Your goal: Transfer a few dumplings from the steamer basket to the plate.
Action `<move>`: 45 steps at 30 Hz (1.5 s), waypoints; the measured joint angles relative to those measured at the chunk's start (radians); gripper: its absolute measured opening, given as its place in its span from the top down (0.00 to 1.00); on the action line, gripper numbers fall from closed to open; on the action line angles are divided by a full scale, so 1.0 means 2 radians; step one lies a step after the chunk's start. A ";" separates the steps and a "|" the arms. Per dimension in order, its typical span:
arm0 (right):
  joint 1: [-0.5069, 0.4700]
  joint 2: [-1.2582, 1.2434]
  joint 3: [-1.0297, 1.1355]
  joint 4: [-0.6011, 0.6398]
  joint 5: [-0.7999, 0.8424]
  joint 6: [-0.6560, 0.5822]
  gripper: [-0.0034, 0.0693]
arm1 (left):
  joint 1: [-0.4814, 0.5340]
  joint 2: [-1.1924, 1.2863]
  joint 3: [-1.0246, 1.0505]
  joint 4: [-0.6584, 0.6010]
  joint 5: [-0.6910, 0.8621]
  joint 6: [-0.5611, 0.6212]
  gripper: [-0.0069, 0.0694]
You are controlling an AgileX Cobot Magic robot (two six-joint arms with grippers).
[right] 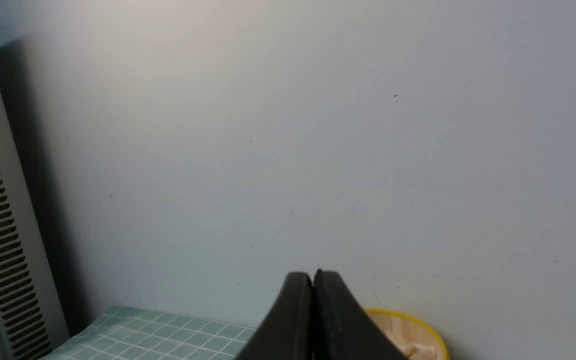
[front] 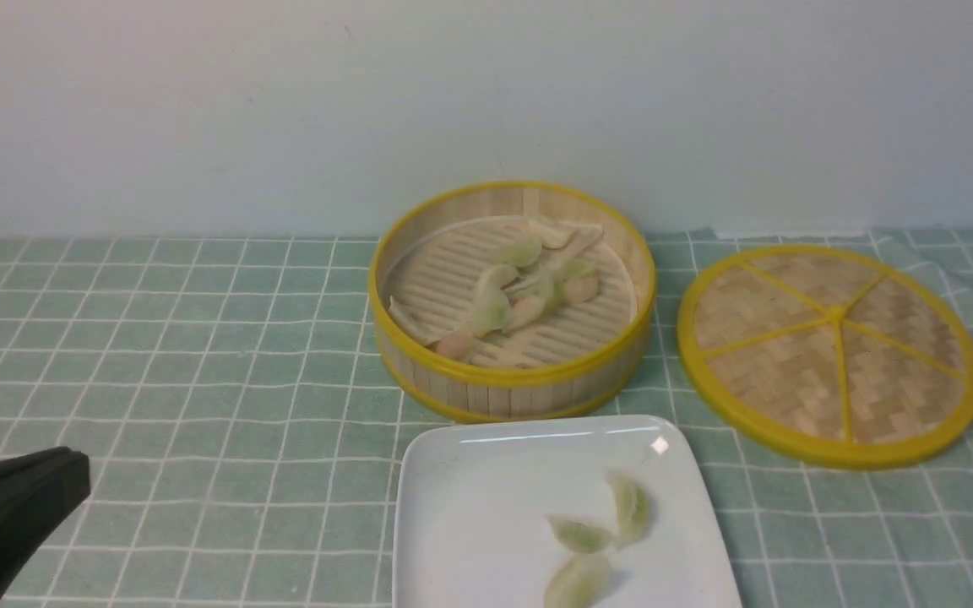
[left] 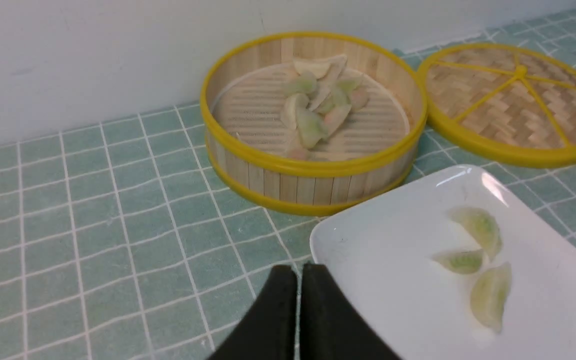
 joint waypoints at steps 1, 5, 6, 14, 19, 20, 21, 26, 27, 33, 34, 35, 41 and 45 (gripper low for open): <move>0.000 0.000 0.000 0.000 0.000 0.000 0.97 | 0.000 -0.015 0.005 0.000 0.000 -0.001 0.92; 0.000 0.000 0.000 0.000 0.000 0.000 0.97 | 0.000 -0.050 0.009 0.000 0.004 -0.001 0.92; 0.000 0.000 0.000 0.000 0.001 0.000 0.97 | 0.000 -0.061 0.009 0.000 0.007 -0.001 0.92; 0.000 0.000 0.000 0.000 0.001 0.000 0.97 | 0.000 -0.066 0.009 0.001 0.008 -0.001 0.92; 0.000 0.000 0.000 0.000 0.002 0.000 0.97 | 0.001 -0.066 0.010 0.011 0.007 0.002 0.92; 0.000 0.000 0.000 0.000 0.002 0.000 0.97 | 0.006 -0.070 0.016 0.017 0.000 0.007 0.92; 0.000 0.000 0.000 0.000 0.002 0.000 0.97 | 0.014 -0.076 0.024 0.020 -0.008 0.013 0.92; 0.000 0.000 0.000 0.000 0.002 0.000 0.97 | 0.094 -0.134 0.106 0.007 -0.076 0.066 0.92; 0.000 0.000 0.000 0.000 0.002 0.000 0.97 | 0.112 -0.149 0.127 0.001 -0.085 0.076 0.92; 0.000 0.000 0.000 0.000 0.003 0.000 0.97 | 0.195 -0.188 0.229 -0.020 -0.109 0.107 0.92; 0.000 0.000 0.000 0.000 0.003 0.000 0.97 | 0.203 -0.188 0.243 -0.020 -0.109 0.109 0.92; 0.000 0.000 0.000 0.000 0.004 0.000 0.97 | 0.210 -0.188 0.254 -0.021 -0.108 0.111 0.92; 0.000 0.000 0.000 0.000 0.006 0.000 0.97 | 0.215 -0.188 0.263 -0.028 -0.090 0.111 0.92; 0.000 0.000 0.000 0.000 0.006 0.000 0.97 | 0.215 -0.188 0.263 -0.033 -0.089 0.111 0.92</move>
